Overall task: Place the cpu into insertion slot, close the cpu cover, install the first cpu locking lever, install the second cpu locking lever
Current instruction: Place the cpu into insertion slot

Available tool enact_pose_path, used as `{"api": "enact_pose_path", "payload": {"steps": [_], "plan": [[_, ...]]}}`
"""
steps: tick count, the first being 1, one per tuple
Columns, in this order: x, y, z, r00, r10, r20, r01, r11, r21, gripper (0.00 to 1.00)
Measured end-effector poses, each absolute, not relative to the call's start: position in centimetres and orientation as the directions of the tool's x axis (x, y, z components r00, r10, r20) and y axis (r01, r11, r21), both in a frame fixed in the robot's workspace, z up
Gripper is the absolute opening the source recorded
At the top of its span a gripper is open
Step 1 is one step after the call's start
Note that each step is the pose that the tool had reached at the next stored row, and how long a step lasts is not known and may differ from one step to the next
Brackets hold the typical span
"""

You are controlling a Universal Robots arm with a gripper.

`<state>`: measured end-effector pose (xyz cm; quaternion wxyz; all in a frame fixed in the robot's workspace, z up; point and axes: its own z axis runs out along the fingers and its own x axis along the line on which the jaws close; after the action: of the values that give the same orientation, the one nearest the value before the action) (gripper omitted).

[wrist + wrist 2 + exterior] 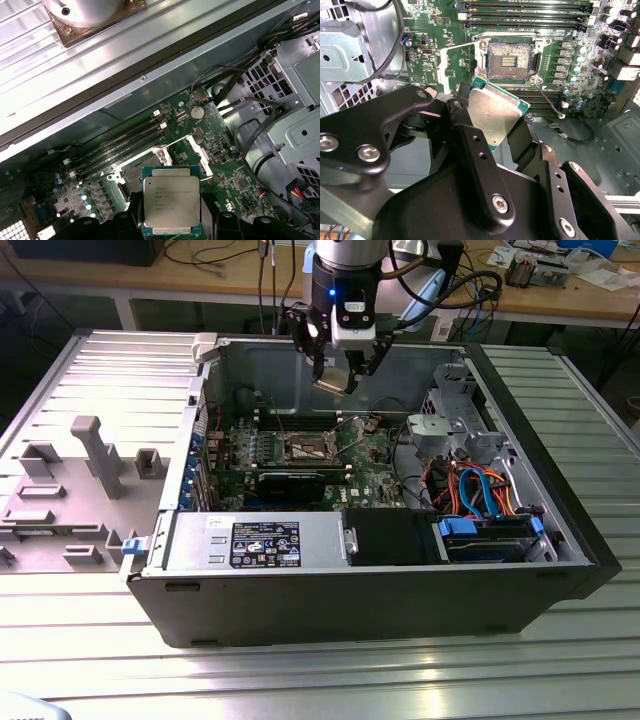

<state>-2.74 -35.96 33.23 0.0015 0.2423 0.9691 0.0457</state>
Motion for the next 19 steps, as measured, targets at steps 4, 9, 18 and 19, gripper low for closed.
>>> {"api": "enact_pose_path", "payload": {"steps": [4, 9, 18, 19], "plan": [[-2.74, -35.96, 33.23, -0.880, 0.475, 0.019, 0.475, 0.876, 0.089, 0.55], [-2.74, -35.96, 33.23, -0.877, 0.480, 0.019, 0.479, 0.873, 0.089, 0.55], [-2.74, -35.96, 33.23, -0.871, 0.491, 0.019, 0.491, 0.867, 0.089, 0.55], [-2.74, -35.96, 33.23, -0.870, 0.492, 0.019, 0.492, 0.866, 0.089, 0.55]]}}
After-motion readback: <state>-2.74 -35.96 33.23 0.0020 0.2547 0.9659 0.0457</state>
